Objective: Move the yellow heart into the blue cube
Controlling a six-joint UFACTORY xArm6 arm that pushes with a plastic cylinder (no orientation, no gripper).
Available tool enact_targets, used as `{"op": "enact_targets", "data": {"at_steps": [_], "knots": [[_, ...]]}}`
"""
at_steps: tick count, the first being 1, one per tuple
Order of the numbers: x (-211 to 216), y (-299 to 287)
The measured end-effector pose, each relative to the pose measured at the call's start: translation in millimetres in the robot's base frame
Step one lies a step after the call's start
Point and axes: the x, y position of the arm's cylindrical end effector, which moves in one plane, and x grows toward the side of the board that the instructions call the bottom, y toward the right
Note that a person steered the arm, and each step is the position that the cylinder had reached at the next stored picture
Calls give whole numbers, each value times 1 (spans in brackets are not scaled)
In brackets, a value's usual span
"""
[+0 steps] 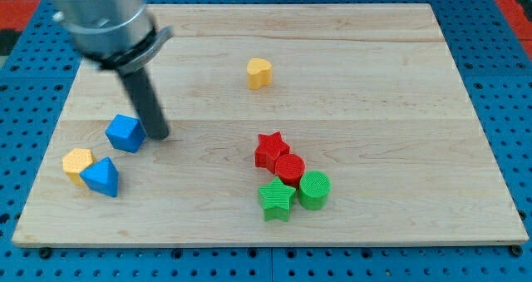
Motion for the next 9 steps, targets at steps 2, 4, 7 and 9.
{"op": "enact_targets", "data": {"at_steps": [2,4,7,9], "knots": [[-24,163],[-100,146],[-46,-17],[-8,-61]]}}
